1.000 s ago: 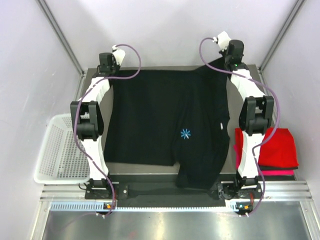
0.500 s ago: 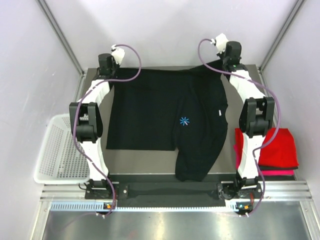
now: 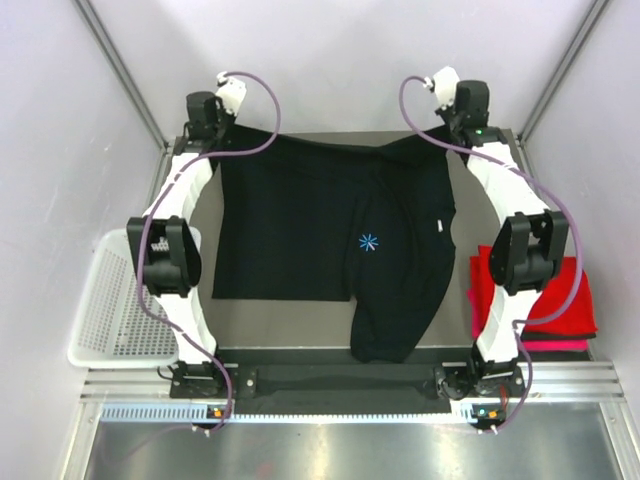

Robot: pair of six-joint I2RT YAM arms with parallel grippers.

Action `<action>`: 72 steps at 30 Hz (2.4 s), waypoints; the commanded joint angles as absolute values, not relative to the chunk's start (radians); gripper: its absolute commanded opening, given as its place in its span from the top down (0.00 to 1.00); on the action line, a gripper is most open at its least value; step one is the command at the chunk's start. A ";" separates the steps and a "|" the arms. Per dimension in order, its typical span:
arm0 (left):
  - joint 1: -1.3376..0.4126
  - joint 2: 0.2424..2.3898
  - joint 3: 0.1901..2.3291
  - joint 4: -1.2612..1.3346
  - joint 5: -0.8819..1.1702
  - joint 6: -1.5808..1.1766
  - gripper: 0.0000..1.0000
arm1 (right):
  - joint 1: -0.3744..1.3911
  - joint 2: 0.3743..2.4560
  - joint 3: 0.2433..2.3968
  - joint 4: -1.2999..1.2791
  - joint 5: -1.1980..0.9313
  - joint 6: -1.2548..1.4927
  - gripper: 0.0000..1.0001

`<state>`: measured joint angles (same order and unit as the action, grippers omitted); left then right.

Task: Fold and stack the t-shirts
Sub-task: Fold the tshirt

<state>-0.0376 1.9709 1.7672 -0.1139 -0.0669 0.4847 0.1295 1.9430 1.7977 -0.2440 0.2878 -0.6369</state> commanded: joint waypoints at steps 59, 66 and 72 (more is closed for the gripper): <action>-0.046 1.112 1.626 -0.569 0.027 0.511 1.00 | 0.532 1.049 1.520 -0.354 0.459 -0.921 1.00; -0.067 1.155 1.621 -0.609 0.144 0.422 1.00 | 0.520 1.085 1.480 -0.514 0.247 -0.663 0.72; -0.271 1.340 1.726 -0.618 0.026 0.436 1.00 | 0.447 1.118 1.439 -0.696 -0.165 -0.417 0.55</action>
